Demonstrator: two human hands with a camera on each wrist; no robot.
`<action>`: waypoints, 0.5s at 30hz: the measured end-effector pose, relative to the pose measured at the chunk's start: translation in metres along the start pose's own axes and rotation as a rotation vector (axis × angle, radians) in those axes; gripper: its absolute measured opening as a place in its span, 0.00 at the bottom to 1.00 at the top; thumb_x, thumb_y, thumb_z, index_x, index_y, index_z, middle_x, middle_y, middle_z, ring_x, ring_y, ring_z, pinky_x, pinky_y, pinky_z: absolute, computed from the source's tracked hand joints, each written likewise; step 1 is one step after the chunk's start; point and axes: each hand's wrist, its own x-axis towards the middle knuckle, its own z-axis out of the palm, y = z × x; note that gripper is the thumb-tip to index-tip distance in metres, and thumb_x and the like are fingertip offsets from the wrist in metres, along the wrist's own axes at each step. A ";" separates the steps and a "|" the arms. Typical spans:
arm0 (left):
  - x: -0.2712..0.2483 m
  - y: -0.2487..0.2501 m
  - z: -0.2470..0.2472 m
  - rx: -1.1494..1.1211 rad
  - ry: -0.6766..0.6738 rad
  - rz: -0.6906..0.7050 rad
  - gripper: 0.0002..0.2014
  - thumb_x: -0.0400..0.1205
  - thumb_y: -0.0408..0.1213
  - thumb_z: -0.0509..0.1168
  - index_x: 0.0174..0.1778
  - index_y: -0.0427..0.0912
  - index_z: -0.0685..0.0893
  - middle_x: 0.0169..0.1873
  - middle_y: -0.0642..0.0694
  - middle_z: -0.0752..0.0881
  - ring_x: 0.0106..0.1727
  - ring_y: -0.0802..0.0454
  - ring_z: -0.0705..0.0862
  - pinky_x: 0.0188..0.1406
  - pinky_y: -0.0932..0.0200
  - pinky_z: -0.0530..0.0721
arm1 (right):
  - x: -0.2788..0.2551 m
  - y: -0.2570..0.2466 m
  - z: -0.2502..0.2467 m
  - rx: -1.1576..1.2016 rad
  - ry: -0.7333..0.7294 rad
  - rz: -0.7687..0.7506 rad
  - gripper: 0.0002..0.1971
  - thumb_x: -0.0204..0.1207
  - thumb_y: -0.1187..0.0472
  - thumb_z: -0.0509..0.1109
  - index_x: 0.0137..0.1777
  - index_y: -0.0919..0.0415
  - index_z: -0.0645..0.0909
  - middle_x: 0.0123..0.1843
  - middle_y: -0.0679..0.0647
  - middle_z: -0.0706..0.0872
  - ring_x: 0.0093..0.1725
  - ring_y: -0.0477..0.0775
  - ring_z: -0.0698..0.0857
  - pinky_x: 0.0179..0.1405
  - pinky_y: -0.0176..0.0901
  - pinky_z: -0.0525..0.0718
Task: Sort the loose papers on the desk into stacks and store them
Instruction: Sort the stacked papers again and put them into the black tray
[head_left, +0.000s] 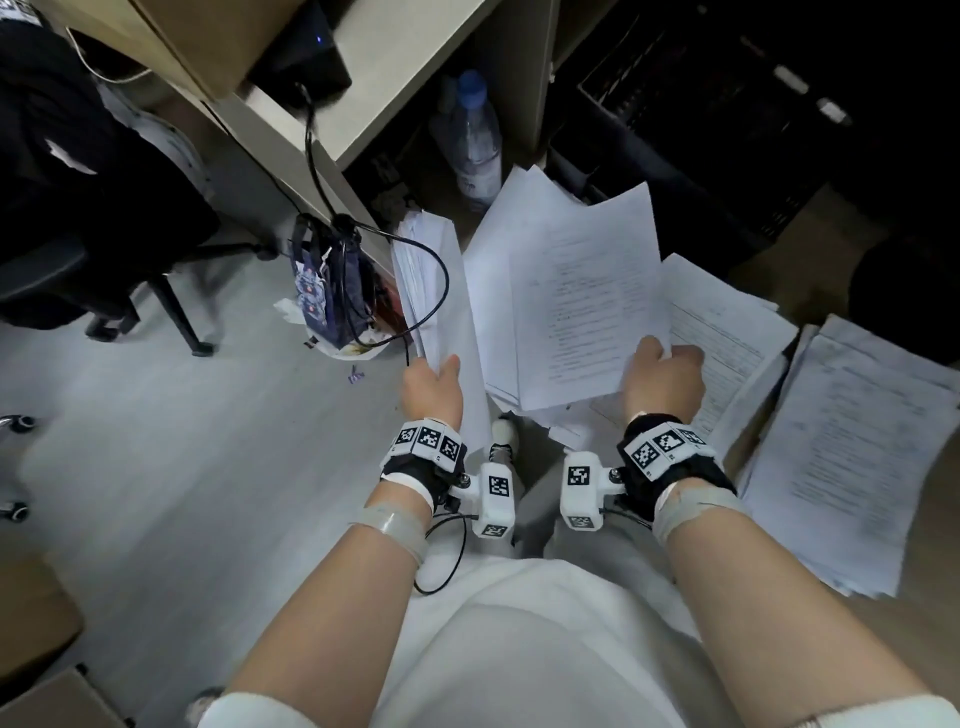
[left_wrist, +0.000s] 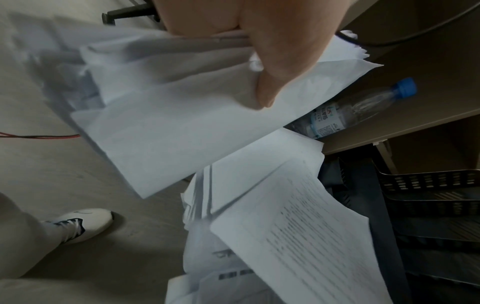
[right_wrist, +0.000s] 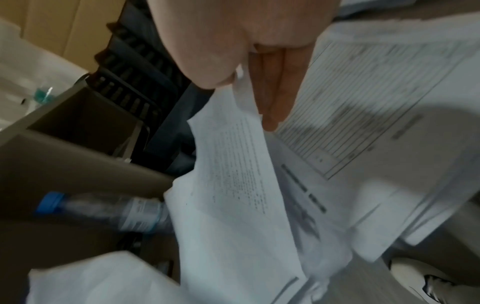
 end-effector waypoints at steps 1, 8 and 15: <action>-0.002 0.001 0.004 -0.013 -0.003 -0.005 0.16 0.83 0.42 0.69 0.57 0.30 0.83 0.53 0.32 0.88 0.56 0.34 0.87 0.61 0.40 0.84 | 0.003 0.004 -0.010 0.019 0.048 0.035 0.17 0.83 0.54 0.59 0.64 0.65 0.73 0.53 0.62 0.84 0.48 0.64 0.82 0.44 0.47 0.74; -0.043 0.017 0.044 -0.007 -0.123 0.080 0.17 0.82 0.42 0.68 0.60 0.32 0.83 0.56 0.36 0.88 0.58 0.39 0.86 0.64 0.47 0.82 | 0.022 0.066 -0.060 0.087 0.093 0.224 0.19 0.85 0.60 0.58 0.74 0.65 0.70 0.70 0.69 0.80 0.66 0.70 0.82 0.58 0.50 0.78; -0.099 0.024 0.089 0.079 -0.194 0.122 0.15 0.79 0.43 0.68 0.50 0.33 0.86 0.46 0.38 0.89 0.47 0.39 0.87 0.45 0.56 0.81 | 0.045 0.110 -0.100 0.061 -0.065 0.330 0.19 0.87 0.64 0.56 0.75 0.71 0.70 0.74 0.71 0.77 0.70 0.70 0.78 0.62 0.49 0.76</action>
